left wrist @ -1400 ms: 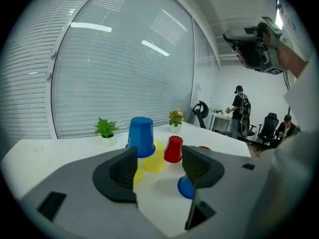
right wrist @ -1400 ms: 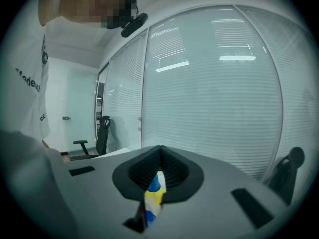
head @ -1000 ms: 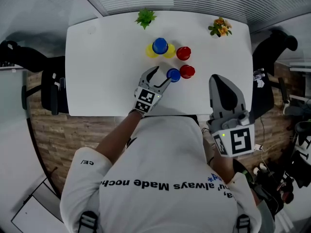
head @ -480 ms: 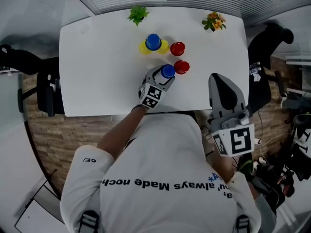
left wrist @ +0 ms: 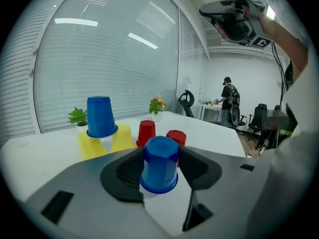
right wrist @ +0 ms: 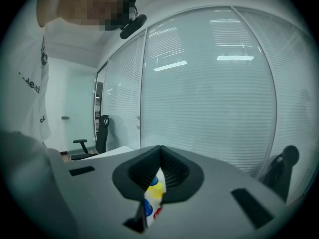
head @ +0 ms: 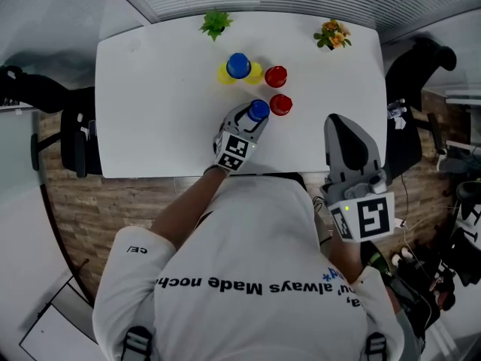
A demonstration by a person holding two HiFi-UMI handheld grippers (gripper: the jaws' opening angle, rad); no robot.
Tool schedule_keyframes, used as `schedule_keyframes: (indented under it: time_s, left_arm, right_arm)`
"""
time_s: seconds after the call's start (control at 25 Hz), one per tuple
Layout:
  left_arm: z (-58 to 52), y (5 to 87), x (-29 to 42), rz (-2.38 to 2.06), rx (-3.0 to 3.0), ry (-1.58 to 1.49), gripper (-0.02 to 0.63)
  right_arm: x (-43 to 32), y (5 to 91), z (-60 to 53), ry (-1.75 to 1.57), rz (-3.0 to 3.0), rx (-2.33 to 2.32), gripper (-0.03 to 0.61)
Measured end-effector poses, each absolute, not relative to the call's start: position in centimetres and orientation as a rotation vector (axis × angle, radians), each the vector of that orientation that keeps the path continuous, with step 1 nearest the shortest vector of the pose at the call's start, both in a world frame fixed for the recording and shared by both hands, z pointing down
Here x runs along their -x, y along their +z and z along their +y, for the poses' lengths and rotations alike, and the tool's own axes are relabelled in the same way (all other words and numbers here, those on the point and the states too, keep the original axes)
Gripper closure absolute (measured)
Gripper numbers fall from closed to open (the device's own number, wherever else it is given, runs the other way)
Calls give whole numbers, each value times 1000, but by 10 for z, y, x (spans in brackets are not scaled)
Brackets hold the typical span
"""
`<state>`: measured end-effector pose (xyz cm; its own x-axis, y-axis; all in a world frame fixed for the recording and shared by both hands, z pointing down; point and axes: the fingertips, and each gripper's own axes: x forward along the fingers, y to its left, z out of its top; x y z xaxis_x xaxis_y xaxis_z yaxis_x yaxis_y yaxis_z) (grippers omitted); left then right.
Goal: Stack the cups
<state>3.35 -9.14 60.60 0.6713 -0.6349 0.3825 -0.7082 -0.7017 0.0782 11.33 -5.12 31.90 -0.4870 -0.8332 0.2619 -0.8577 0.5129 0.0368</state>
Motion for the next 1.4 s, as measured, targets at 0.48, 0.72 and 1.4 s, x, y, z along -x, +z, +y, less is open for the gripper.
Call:
schedule_keyframes:
  time_s: [0.48,0.72,1.4]
  left_arm:
    - [-142,550,-35,-1273,-2609,351,374]
    - [-173,545,-44,-1362,-2572,319,374]
    - [-210,543,-55,-1460,-2514,275,373]
  right_arm:
    - [-112,314,-61,117,-2542,-1386,571]
    - [-119,314,-65,123,-2532,-1395,571]
    - [-136,315,-78,141,-2520,-1402,571]
